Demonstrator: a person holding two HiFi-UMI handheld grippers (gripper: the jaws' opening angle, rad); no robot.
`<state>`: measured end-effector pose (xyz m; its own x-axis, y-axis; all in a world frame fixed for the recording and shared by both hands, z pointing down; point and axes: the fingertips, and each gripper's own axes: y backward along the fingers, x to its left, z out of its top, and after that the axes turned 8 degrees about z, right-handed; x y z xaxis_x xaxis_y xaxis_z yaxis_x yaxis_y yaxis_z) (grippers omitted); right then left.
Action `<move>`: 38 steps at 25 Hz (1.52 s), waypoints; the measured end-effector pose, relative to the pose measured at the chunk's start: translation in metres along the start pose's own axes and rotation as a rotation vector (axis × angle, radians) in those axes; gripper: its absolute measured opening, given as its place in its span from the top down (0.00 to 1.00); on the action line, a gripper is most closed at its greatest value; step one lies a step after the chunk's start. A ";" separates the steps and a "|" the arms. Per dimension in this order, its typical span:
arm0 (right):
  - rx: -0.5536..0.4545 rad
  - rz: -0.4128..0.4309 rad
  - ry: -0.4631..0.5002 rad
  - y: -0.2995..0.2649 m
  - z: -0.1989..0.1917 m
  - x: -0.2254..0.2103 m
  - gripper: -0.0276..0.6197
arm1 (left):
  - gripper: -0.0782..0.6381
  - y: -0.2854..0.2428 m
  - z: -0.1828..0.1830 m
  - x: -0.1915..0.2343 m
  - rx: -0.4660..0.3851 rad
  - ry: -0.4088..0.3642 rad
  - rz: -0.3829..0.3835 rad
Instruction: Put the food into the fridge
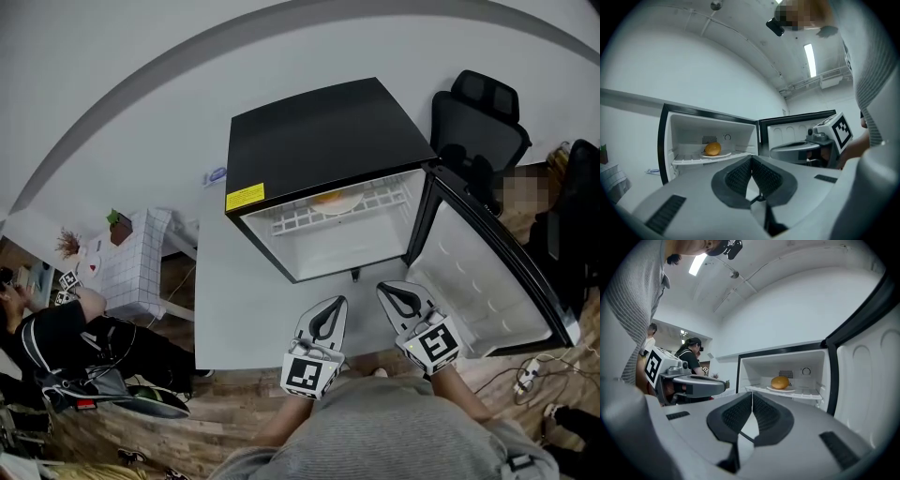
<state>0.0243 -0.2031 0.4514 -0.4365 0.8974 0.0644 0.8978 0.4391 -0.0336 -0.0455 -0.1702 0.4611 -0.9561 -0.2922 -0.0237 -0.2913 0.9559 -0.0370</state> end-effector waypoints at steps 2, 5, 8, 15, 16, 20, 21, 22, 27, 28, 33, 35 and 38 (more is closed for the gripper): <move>0.000 0.006 -0.002 0.000 0.000 0.001 0.94 | 0.88 0.003 -0.003 0.001 0.009 0.008 0.007; 0.001 0.015 -0.001 0.000 0.000 0.003 0.94 | 0.88 0.004 -0.004 0.005 0.049 0.010 0.024; 0.002 0.021 0.000 0.000 0.001 0.003 0.94 | 0.88 0.000 0.003 0.008 0.013 -0.003 0.030; 0.020 0.009 0.016 0.003 -0.001 0.000 0.94 | 0.88 -0.003 0.008 0.006 -0.034 -0.012 0.029; 0.015 0.008 0.018 0.003 0.000 0.000 0.94 | 0.88 -0.004 0.008 0.006 -0.033 -0.011 0.028; 0.009 0.009 0.019 0.005 0.001 0.000 0.94 | 0.88 -0.004 0.009 0.006 -0.027 -0.011 0.026; 0.013 0.010 0.017 0.005 0.001 0.001 0.94 | 0.88 -0.004 0.009 0.006 -0.025 -0.011 0.026; 0.014 0.011 0.017 0.005 0.001 0.001 0.94 | 0.88 -0.004 0.009 0.006 -0.029 -0.011 0.027; 0.008 0.002 0.015 0.006 0.005 -0.001 0.94 | 0.88 -0.003 0.010 0.006 -0.029 -0.015 0.029; 0.012 0.003 0.015 0.006 0.006 -0.001 0.94 | 0.88 -0.003 0.009 0.006 -0.028 -0.016 0.029; 0.024 0.036 0.019 0.007 0.002 0.003 0.94 | 0.88 -0.005 0.009 0.004 -0.030 -0.021 0.025; 0.016 0.028 0.022 0.007 0.003 0.001 0.94 | 0.88 -0.006 0.010 0.004 -0.032 -0.022 0.023; 0.015 0.018 0.020 0.008 0.002 -0.001 0.94 | 0.88 -0.007 0.010 0.003 -0.035 -0.023 0.020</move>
<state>0.0319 -0.2004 0.4490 -0.4187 0.9043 0.0835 0.9045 0.4235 -0.0502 -0.0458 -0.1784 0.4512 -0.9608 -0.2732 -0.0467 -0.2735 0.9619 -0.0013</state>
